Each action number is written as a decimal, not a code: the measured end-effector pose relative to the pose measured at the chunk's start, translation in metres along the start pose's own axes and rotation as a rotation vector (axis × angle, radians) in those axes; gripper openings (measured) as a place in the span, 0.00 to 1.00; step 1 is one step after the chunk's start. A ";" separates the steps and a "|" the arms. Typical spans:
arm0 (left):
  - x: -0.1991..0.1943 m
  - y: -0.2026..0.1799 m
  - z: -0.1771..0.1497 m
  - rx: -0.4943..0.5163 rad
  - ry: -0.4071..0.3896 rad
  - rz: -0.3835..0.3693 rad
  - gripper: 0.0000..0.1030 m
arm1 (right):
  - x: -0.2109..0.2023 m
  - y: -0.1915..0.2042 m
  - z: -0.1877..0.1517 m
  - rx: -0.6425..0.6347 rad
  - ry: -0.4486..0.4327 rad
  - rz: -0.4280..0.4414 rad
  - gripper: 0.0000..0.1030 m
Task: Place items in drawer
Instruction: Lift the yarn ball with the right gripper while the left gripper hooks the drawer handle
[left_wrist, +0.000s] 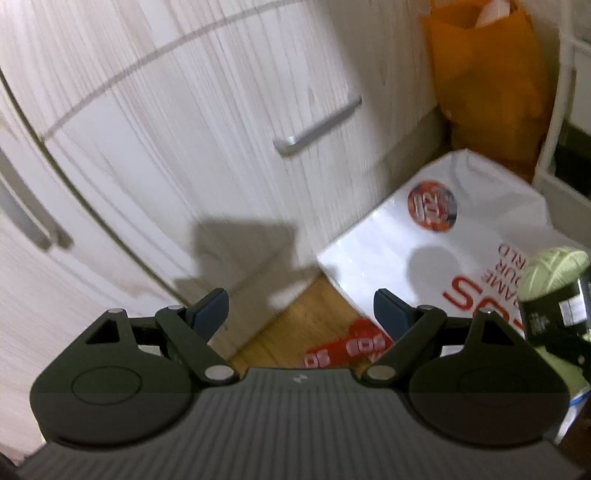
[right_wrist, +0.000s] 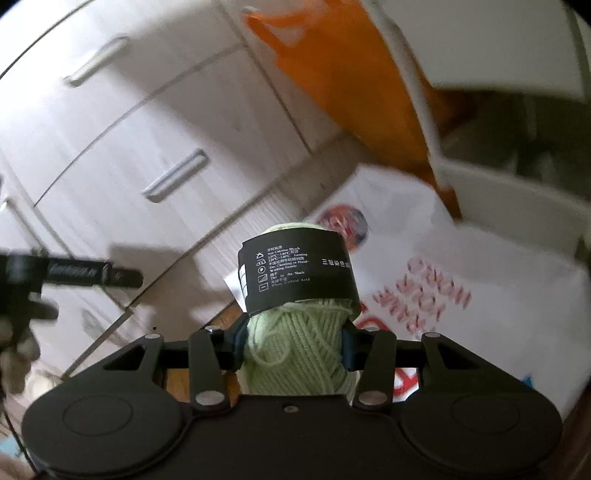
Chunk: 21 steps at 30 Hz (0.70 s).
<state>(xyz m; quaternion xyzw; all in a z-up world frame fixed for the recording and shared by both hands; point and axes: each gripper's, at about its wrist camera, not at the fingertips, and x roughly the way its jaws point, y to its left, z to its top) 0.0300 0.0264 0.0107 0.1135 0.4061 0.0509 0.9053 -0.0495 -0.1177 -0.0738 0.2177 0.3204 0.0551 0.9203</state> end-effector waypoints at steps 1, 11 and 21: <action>0.001 0.003 0.004 -0.011 -0.010 -0.006 0.77 | -0.003 0.000 0.002 0.008 -0.006 0.023 0.51; 0.024 -0.022 0.055 0.222 -0.004 -0.009 0.07 | -0.008 -0.006 0.003 0.058 -0.022 0.108 0.51; 0.035 -0.031 0.087 0.390 -0.087 0.019 0.08 | -0.010 0.010 0.010 0.015 -0.032 0.154 0.52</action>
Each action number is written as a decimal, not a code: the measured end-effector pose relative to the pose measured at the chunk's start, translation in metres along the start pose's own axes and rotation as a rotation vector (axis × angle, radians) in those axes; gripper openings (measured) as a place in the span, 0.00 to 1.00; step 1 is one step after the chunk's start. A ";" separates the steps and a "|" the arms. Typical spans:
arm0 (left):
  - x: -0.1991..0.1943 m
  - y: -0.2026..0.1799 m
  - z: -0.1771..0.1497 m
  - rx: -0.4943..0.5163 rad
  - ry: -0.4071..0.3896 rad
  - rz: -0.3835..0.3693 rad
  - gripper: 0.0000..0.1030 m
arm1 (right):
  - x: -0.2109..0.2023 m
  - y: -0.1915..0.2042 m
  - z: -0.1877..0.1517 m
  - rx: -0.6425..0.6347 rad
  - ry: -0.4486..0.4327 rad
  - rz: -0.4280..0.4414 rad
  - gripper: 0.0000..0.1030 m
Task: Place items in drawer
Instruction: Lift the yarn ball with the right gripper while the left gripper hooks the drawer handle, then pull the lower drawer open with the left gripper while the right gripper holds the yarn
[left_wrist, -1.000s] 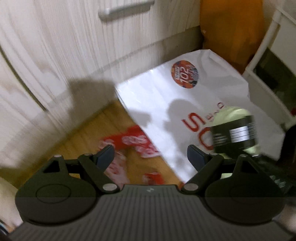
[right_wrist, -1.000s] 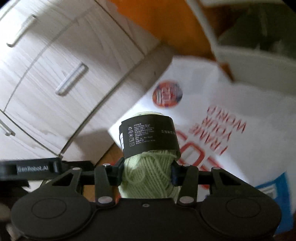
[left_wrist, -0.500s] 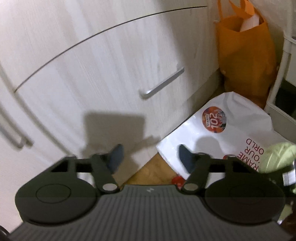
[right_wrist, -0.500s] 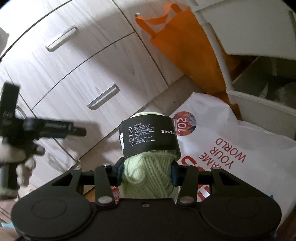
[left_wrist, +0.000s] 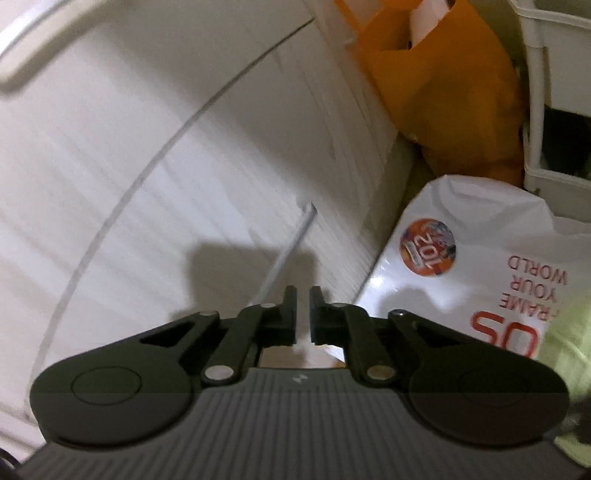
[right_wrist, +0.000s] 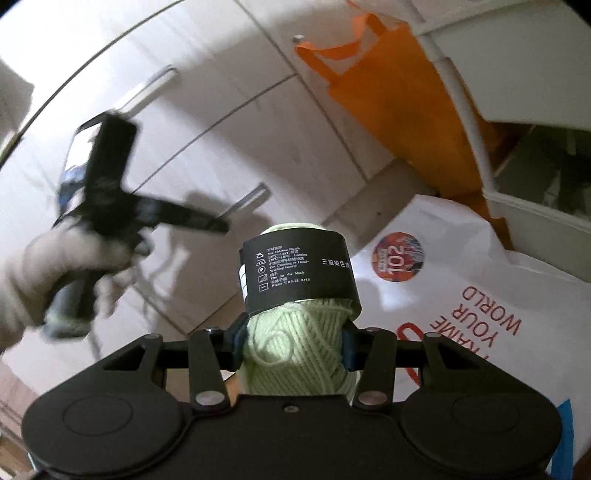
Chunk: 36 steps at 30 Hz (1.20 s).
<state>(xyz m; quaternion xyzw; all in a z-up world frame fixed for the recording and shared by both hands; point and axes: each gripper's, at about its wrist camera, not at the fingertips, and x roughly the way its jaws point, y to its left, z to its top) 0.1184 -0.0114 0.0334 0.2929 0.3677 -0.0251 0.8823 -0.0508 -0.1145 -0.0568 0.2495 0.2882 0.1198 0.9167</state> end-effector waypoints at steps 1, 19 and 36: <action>0.002 0.002 0.003 0.011 0.000 -0.007 0.11 | -0.002 0.001 -0.002 0.001 0.002 0.005 0.52; 0.028 -0.005 0.003 0.019 0.001 0.062 0.29 | -0.002 -0.008 -0.006 0.090 0.015 0.016 0.52; 0.034 -0.009 0.002 0.037 -0.009 0.111 0.28 | 0.001 -0.008 -0.012 0.114 0.036 0.007 0.52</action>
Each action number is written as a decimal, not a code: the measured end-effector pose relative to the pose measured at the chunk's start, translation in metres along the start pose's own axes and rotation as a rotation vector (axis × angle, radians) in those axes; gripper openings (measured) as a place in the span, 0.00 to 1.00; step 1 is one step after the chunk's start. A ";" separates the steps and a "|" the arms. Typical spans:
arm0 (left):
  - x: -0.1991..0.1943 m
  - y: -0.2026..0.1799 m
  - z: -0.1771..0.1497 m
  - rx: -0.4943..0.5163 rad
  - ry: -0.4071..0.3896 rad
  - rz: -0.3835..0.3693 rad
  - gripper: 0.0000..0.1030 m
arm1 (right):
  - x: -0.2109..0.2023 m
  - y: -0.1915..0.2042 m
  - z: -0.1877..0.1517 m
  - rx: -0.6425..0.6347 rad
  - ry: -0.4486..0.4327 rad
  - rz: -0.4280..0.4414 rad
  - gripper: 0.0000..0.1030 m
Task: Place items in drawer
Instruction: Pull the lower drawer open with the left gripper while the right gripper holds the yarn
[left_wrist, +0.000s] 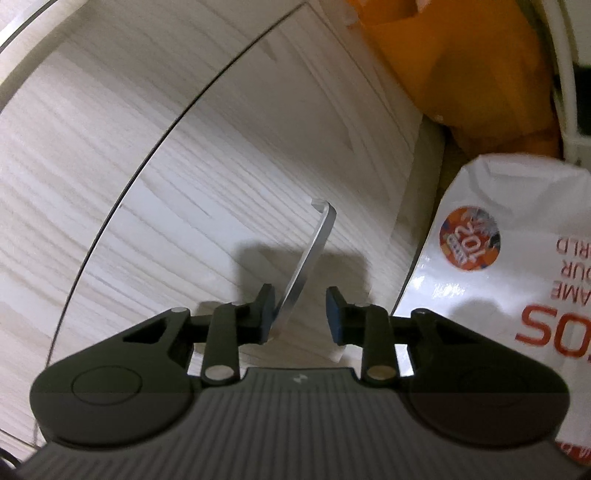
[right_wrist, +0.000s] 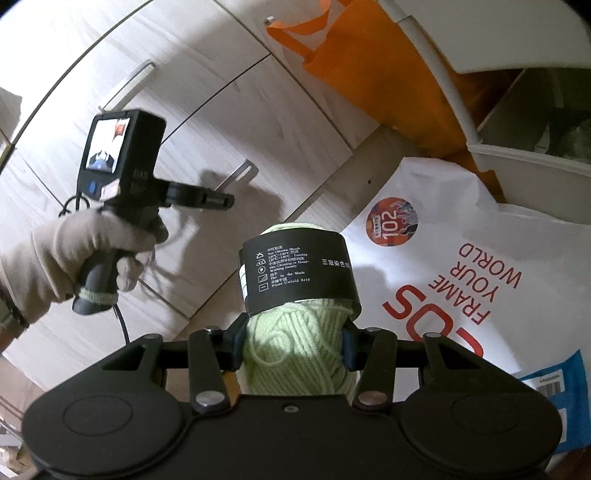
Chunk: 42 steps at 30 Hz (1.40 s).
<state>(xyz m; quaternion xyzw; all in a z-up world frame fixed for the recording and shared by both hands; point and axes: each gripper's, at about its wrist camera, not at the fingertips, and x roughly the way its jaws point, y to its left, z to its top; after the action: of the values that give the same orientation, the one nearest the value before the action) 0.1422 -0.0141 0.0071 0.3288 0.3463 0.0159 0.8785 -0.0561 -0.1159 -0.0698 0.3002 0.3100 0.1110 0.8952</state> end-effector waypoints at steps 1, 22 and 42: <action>-0.001 0.005 -0.002 -0.021 -0.010 -0.019 0.27 | 0.000 0.000 0.000 0.002 0.001 0.000 0.52; -0.038 0.005 -0.006 -0.118 -0.006 -0.159 0.30 | -0.009 -0.008 -0.005 0.012 0.017 0.002 0.53; -0.068 -0.044 -0.012 -0.070 -0.026 -0.115 0.35 | -0.014 -0.013 -0.003 -0.003 -0.038 -0.039 0.53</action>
<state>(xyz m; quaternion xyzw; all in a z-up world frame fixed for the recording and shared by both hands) 0.0744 -0.0588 0.0151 0.2776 0.3523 -0.0266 0.8934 -0.0687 -0.1305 -0.0729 0.2949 0.2987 0.0882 0.9034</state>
